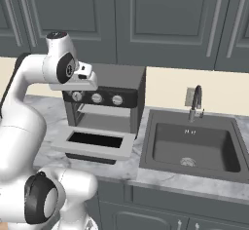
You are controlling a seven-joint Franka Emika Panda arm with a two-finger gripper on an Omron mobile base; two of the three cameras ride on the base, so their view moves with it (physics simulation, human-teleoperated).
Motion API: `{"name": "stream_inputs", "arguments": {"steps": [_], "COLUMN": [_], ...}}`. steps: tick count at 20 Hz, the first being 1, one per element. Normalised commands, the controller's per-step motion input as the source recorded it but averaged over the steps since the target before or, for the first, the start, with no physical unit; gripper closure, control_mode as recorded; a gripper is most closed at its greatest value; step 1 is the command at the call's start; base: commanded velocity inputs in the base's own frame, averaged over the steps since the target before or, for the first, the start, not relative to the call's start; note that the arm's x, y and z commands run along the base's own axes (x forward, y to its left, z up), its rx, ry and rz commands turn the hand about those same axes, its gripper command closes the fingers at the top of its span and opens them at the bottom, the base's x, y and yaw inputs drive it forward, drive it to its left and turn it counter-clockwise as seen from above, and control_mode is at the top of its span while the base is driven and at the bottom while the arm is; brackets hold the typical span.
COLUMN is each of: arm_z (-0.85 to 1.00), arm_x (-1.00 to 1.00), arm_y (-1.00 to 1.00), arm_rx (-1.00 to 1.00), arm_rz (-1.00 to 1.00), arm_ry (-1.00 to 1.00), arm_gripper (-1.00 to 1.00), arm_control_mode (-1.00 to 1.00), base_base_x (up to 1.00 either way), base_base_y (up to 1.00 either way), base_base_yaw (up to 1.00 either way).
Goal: Pick up the bagel from the plate, place it on the toaster oven rack, close the door, and set the timer.
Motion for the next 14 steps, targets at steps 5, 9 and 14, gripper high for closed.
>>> {"name": "stream_inputs", "arguments": {"steps": [5,9,14], "arm_z": [0.00,0.00,-0.04], "arm_x": [-0.23,-0.29,-0.13], "arm_y": [0.00,-0.14,-0.22], "arm_rx": [0.00,0.09,0.20], "arm_rz": [0.00,-0.02,-0.02], "arm_ry": [-0.01,-0.02,0.00], "arm_gripper": [-1.00,-1.00,-1.00], "arm_control_mode": [-1.00,-1.00,-1.00], "base_base_x": [0.00,0.00,0.00], "base_base_y": [0.00,0.00,0.00], "base_base_yaw": [0.00,0.00,0.00]}}
